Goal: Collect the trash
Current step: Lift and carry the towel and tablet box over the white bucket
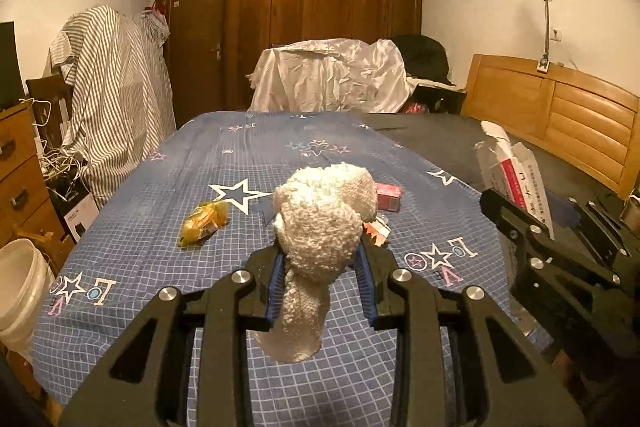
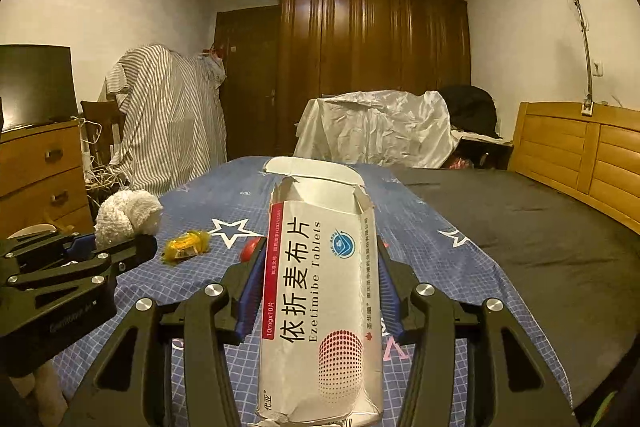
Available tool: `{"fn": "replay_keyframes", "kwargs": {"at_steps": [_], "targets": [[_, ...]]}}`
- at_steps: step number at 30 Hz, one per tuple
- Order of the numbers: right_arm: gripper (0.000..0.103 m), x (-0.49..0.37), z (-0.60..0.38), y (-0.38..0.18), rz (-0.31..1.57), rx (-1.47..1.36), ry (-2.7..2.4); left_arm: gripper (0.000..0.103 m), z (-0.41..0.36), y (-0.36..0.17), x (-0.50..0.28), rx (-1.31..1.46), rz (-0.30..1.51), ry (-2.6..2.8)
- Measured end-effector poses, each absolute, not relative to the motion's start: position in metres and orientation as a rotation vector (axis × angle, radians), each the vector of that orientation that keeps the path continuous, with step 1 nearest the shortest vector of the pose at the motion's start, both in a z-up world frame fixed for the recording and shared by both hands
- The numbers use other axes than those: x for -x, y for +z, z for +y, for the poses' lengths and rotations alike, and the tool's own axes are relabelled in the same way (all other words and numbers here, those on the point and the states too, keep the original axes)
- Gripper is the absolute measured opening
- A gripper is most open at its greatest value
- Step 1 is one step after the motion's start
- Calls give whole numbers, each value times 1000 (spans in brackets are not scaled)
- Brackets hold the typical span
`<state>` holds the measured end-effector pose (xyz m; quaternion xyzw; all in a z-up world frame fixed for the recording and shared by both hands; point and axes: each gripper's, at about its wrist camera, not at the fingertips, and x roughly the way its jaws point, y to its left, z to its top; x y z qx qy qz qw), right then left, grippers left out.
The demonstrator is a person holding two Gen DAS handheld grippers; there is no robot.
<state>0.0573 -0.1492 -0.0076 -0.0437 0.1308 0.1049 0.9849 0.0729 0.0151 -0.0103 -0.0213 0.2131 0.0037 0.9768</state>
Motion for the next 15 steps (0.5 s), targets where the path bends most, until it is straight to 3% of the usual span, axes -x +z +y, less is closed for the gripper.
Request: {"fn": "replay_keyframes", "kwargs": {"at_steps": [15], "targets": [[51,-52,-157,-2,254,89,218,29,18,-5,-68,51,427,11]]}}
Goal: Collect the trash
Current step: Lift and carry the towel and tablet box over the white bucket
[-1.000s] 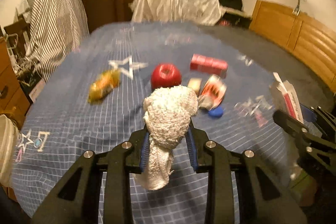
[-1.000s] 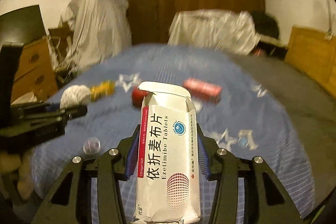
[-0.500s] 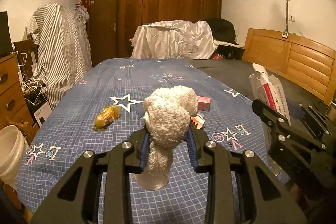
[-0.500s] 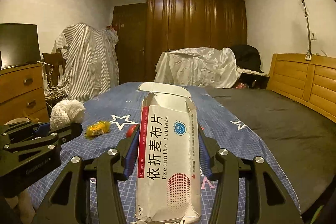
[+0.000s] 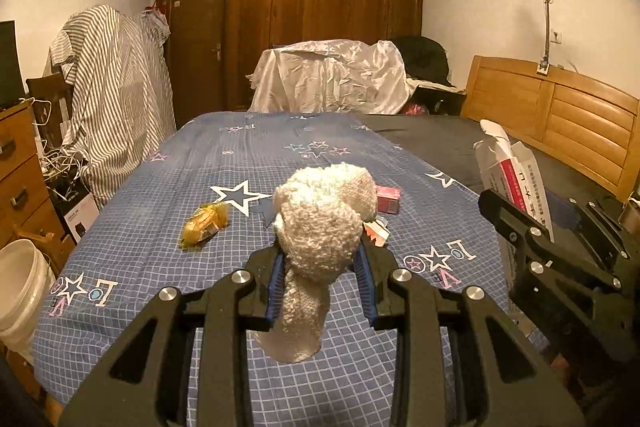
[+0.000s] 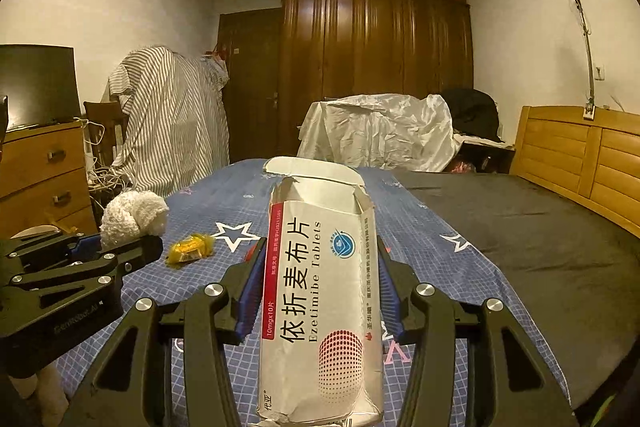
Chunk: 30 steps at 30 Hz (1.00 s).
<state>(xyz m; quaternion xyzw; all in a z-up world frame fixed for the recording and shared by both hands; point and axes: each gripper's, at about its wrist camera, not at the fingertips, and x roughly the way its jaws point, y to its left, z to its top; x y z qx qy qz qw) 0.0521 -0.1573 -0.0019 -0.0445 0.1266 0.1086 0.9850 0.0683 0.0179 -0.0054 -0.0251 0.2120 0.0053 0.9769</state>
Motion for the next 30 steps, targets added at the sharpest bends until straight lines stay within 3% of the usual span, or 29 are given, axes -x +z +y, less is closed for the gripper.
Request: {"fn": "replay_keyframes", "kwargs": {"at_steps": [13,30], "targets": [[51,-63,-93,19,239,110,398,29,79,13,-59,63,389,136],[51,-74,156,61,283,211,783,29,270,30,-12,158,420,493]]}}
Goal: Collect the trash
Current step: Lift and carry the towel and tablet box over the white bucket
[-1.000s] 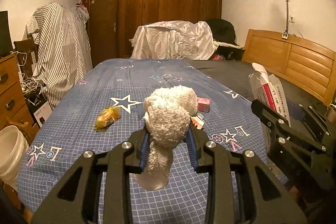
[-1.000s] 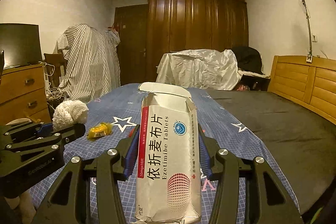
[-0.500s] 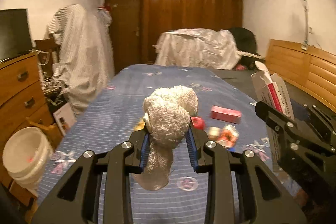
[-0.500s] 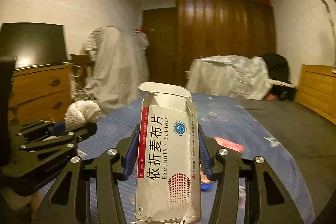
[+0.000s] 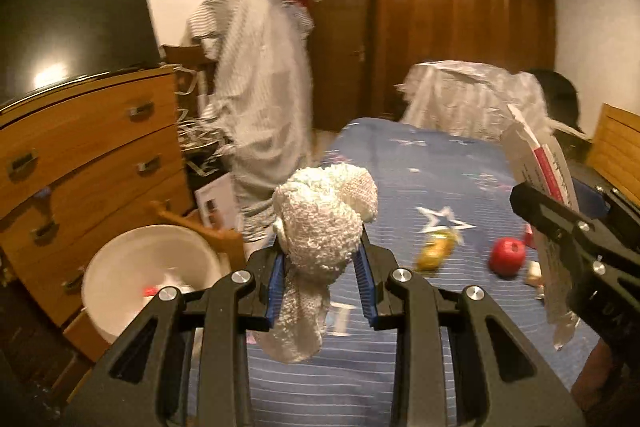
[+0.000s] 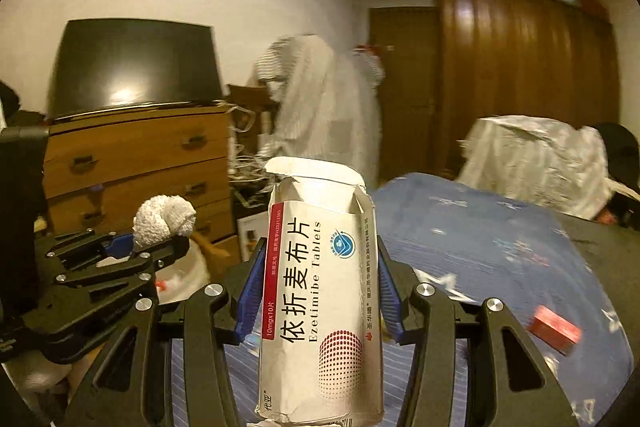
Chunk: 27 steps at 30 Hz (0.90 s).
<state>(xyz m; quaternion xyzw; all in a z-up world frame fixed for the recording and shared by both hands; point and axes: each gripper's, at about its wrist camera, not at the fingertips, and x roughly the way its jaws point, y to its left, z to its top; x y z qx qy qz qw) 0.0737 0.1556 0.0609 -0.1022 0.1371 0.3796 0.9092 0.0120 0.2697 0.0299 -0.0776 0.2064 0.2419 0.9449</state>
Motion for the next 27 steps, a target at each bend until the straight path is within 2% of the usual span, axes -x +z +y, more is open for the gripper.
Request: {"fn": "replay_keyframes", "kwargs": {"at_steps": [13,20,27], "targets": [[51,-76,385,64,448,319,1013,29,404,21,26,274,501,648],[51,-116,496,41,651,368,1090,29,477,0,27,349,608,665],[51,-145,561,-6,892,432,1144,30,528,-29,17,407,744,638]]}}
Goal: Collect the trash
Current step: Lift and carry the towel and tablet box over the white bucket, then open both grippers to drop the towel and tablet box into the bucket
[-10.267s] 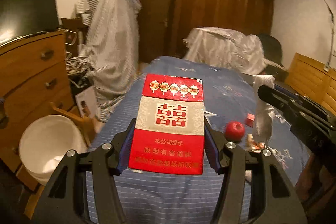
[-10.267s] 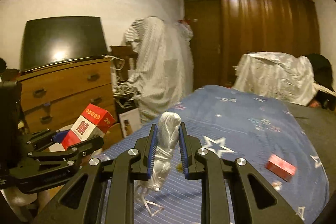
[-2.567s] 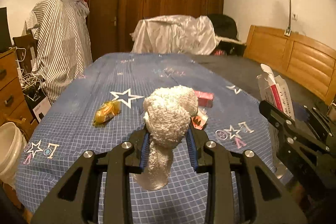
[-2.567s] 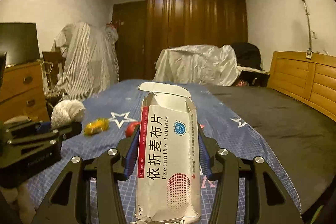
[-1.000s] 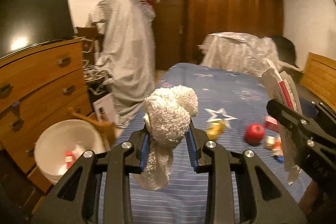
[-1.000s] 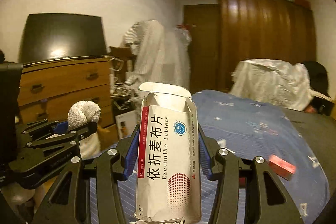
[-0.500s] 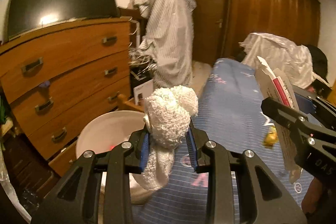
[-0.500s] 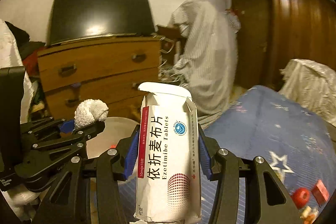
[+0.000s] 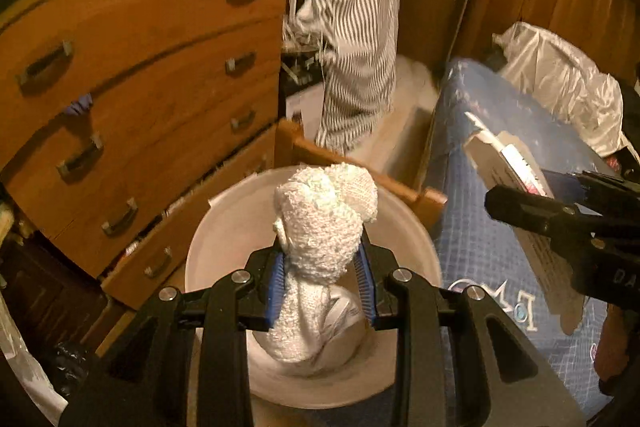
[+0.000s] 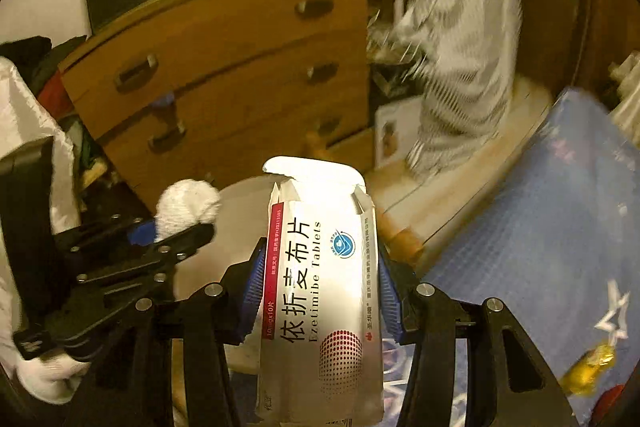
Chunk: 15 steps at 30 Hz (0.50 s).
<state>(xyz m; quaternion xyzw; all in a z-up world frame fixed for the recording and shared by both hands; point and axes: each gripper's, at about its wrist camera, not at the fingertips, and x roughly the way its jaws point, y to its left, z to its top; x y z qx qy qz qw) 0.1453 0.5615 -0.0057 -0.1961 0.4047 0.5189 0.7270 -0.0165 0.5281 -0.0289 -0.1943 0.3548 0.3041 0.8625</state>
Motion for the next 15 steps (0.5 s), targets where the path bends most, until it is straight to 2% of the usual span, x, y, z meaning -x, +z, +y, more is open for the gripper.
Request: {"fn": "replay_keyframes", "kwargs": {"at_steps": [4,15], "targets": [[51,-154,579,-31,984,452,1136,30,550,-49,16,436,814,640],[51,-158,583,-40,997,486,1135,30,567,-50,19,442,814,649]]}}
